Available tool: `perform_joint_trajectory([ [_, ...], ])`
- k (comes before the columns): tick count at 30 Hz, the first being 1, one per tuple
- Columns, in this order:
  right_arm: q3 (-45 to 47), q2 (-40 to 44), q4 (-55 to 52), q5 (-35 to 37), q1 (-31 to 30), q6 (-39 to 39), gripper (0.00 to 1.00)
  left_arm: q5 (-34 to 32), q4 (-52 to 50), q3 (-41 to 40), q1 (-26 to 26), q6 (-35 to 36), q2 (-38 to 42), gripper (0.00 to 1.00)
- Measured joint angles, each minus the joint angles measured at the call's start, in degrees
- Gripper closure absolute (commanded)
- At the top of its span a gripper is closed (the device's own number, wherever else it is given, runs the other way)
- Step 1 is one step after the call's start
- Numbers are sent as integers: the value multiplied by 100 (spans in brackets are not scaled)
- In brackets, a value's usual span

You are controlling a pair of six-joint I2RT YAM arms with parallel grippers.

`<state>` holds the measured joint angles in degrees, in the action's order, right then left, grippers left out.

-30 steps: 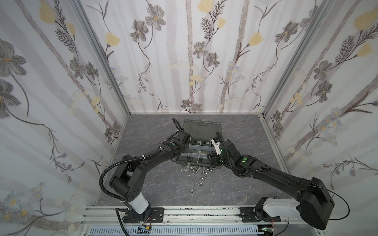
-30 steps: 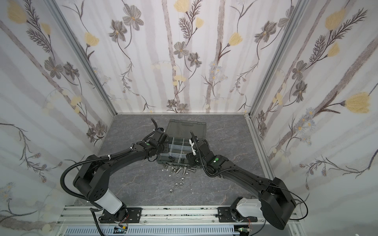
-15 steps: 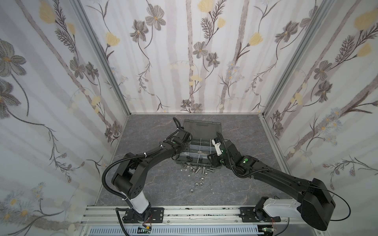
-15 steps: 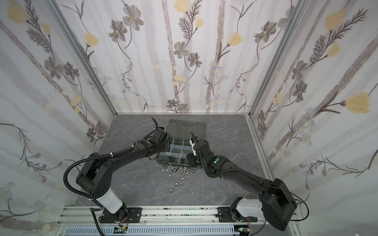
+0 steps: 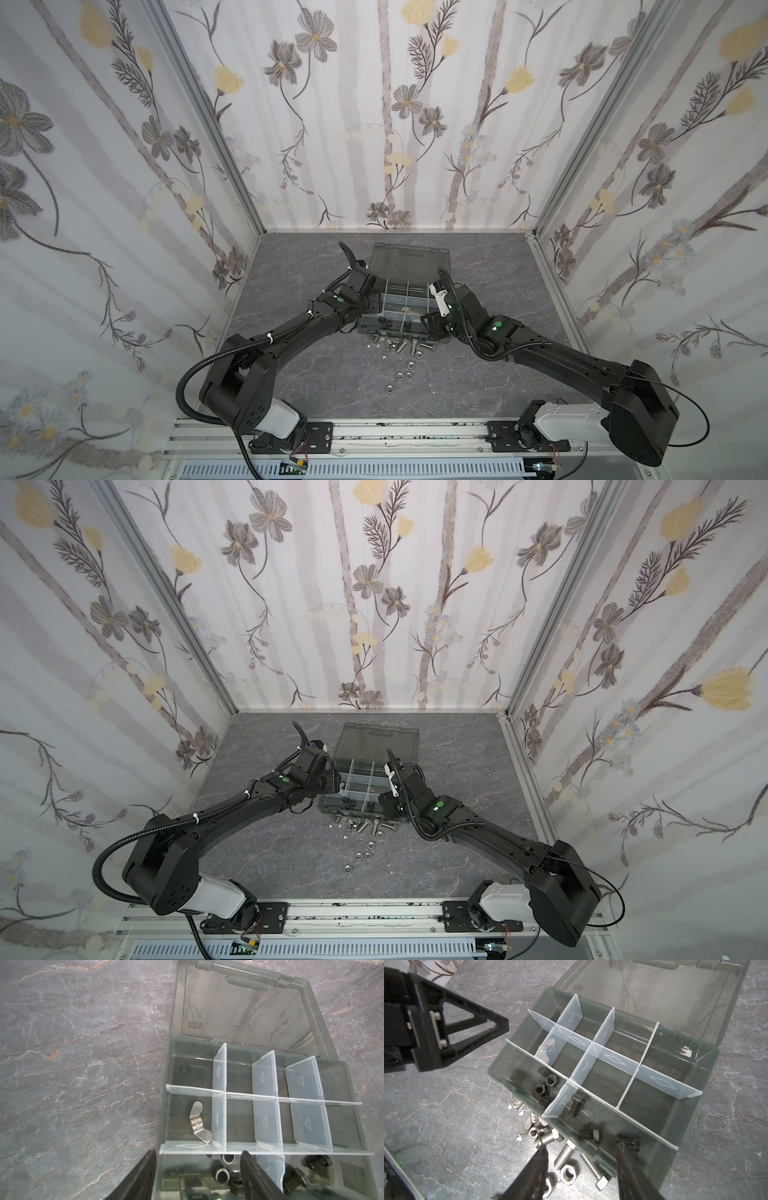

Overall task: Sort the screws and nuts into containers
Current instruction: Pick up the nut at the center of the table.

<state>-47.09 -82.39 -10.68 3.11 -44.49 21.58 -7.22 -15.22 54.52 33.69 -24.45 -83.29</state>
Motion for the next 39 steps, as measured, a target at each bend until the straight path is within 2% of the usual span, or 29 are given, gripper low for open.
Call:
perform_joint_trajectory([
  [13, -210, -186, -11, -20, 0, -22, 47, 221, 2, -1469, 22, -748, 1705, 31],
  [19, -219, -227, -7, -20, 0, -22, 47, 308, -4, -1934, 179, -1106, 2087, 30],
  [31, -170, -227, 11, -20, 0, -17, 48, 273, 37, -2247, 688, -1626, 1928, 29],
  [39, -109, -227, 15, -39, -2, 2, 47, 243, 262, -2212, 859, -1902, 1384, 28],
])
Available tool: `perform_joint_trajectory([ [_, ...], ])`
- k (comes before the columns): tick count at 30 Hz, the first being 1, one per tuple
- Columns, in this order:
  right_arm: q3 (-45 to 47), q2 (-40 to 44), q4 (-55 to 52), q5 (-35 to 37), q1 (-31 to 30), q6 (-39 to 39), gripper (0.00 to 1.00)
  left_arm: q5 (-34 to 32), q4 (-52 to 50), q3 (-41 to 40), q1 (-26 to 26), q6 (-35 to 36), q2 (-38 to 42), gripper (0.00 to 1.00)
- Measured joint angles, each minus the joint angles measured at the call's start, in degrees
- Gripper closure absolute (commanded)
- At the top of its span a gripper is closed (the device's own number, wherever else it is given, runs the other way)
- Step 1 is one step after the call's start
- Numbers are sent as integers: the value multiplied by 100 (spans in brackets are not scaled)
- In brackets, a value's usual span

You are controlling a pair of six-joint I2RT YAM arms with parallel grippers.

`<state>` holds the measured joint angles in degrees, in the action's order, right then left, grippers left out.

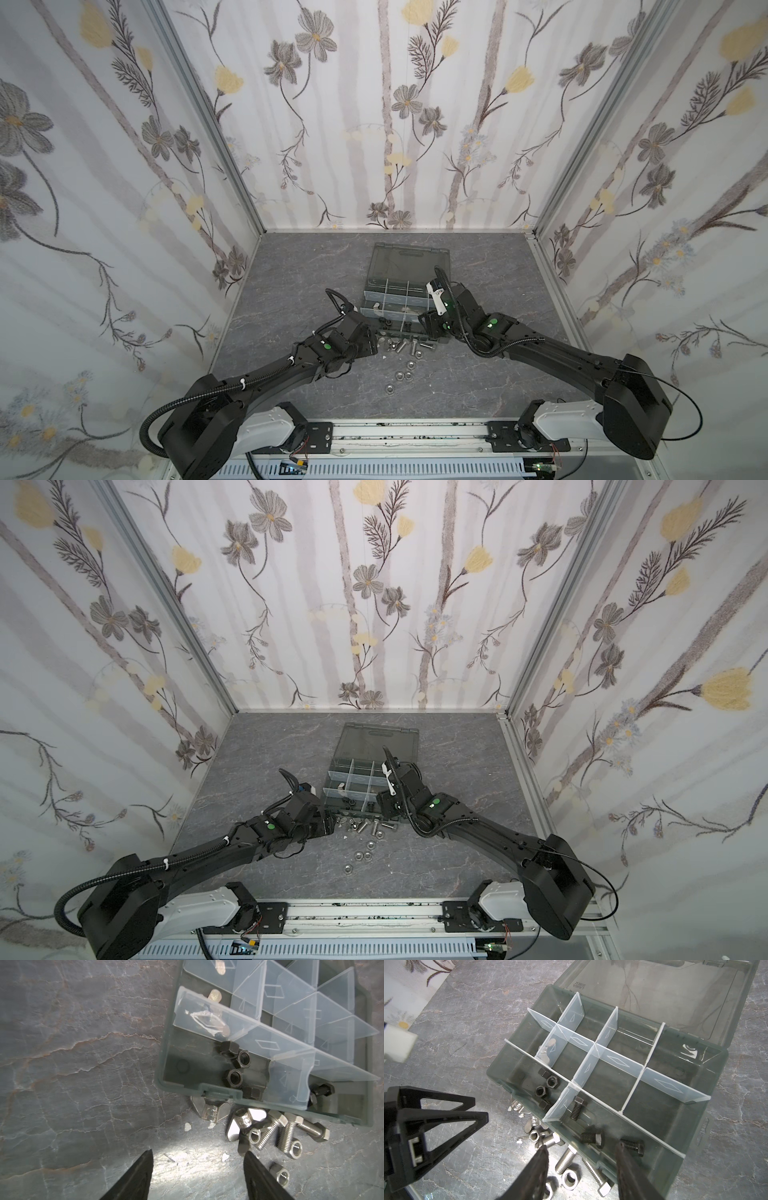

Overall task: Sort the screws and nuts into containers
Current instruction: Pick up the nut at the center of the table.

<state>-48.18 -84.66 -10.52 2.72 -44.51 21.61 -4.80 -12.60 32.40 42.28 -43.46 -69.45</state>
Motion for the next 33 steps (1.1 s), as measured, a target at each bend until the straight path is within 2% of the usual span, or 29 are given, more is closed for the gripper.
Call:
perform_joint_trajectory([
  [14, 111, 61, 0, 0, 0, 0, 47, -175, 256, 564, 116, -479, -1150, 26],
  [26, 271, 166, 9, 2, 9, -2, 47, -356, 273, 717, 227, -907, -1692, 27],
  [33, 431, 227, 70, -4, 31, -26, 47, -570, 133, 1121, 234, -925, -2114, 27],
])
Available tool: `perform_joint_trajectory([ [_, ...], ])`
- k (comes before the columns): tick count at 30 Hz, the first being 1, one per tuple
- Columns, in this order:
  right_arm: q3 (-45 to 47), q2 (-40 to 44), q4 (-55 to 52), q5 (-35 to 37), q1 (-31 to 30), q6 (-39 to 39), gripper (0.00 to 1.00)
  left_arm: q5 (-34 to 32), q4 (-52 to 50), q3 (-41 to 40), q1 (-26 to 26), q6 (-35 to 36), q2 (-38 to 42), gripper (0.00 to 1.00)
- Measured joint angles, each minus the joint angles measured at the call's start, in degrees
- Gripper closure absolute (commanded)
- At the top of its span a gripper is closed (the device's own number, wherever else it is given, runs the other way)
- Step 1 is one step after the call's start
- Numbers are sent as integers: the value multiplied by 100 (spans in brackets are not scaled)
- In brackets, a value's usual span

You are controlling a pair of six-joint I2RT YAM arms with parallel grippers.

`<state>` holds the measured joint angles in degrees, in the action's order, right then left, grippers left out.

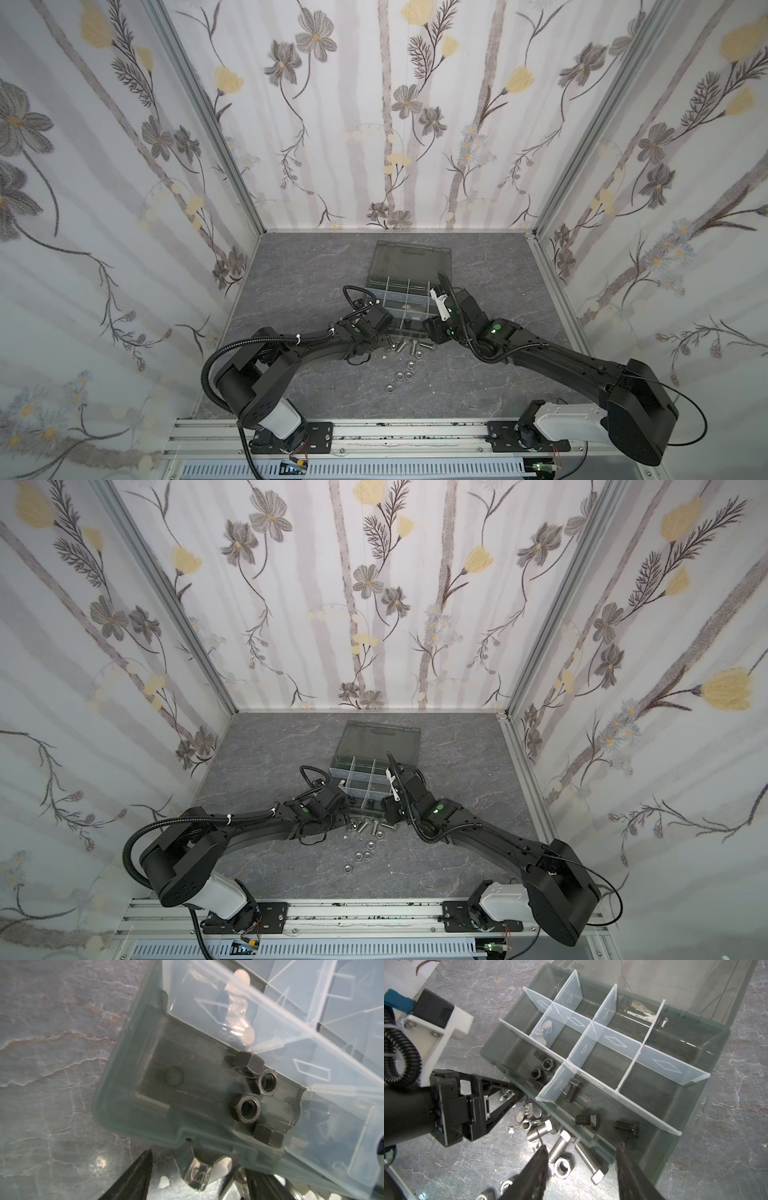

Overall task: Sort the screws and nuts into containers
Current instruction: Pick up the nut at the center of the table.

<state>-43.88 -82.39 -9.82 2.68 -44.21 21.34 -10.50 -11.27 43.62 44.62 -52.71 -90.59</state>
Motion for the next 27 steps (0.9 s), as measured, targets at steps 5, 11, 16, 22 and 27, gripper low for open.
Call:
perform_joint_trajectory([
  [5, 149, 44, 168, -81, 42, -68, 47, -109, -186, 168, 2, -9, -153, 31],
  [11, 348, 90, 232, -203, 125, -133, 47, -254, -260, 170, 2, -13, -223, 38],
  [16, 503, 146, 275, -232, 188, -155, 47, -286, -448, 267, 2, 44, -354, 42],
  [22, 603, 234, 330, -256, 245, -192, 47, -284, -570, 295, 2, 181, -354, 45],
  [27, 697, 254, 485, -275, 310, -195, 47, -271, -647, 308, 7, 387, -374, 49],
])
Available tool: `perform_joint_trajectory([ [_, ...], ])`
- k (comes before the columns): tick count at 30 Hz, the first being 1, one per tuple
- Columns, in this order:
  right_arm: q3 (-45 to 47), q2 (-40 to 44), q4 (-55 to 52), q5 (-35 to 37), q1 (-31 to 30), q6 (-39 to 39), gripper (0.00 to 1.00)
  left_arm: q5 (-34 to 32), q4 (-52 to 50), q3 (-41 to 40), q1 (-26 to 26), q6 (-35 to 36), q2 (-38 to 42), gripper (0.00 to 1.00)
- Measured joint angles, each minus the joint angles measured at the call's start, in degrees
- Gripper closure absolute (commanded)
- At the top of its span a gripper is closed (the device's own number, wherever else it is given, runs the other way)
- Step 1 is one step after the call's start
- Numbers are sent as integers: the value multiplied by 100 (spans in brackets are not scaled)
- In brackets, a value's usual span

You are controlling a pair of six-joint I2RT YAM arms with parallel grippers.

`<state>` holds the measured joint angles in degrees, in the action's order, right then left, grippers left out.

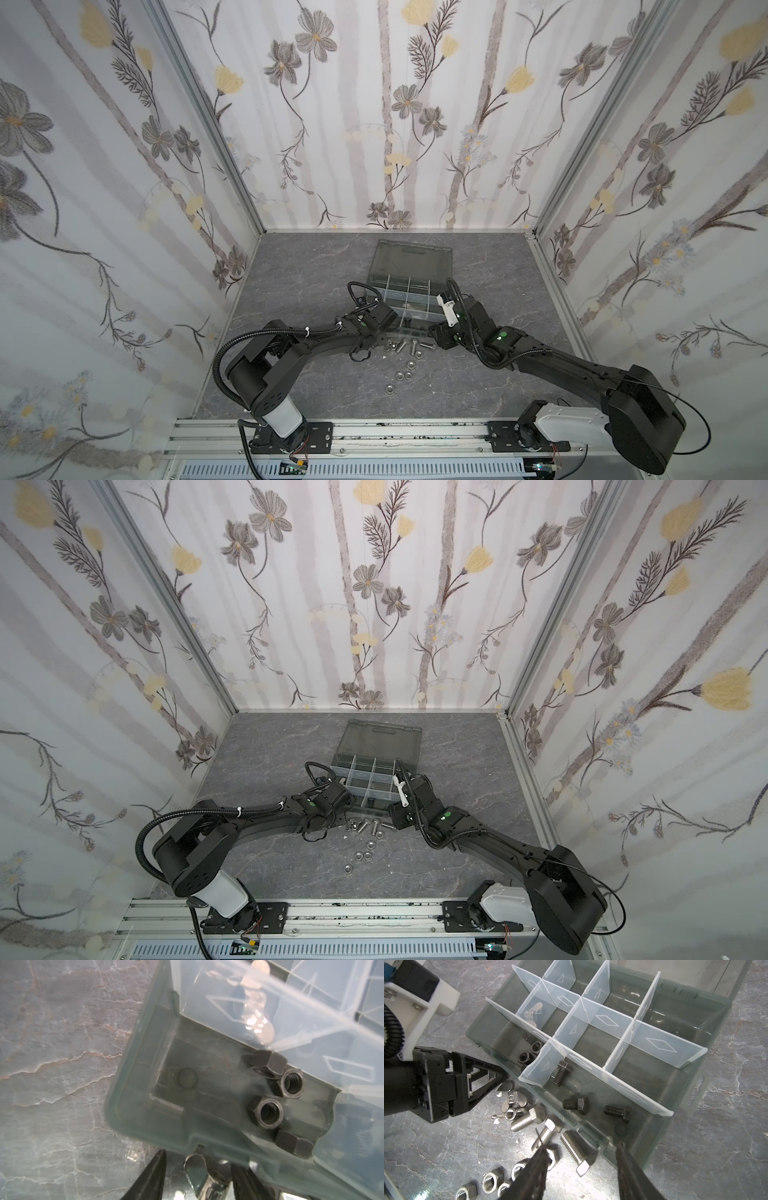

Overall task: Sort the screws and nuts into containers
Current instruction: Pick up the nut at the center of the table.

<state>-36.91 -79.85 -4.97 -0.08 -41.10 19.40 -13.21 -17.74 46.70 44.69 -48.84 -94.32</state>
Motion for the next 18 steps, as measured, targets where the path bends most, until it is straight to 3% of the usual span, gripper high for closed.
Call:
perform_joint_trajectory([
  [18, 151, 55, 57, -155, 164, -24, 48, 120, -833, 162, 48, 684, 24, 64],
])
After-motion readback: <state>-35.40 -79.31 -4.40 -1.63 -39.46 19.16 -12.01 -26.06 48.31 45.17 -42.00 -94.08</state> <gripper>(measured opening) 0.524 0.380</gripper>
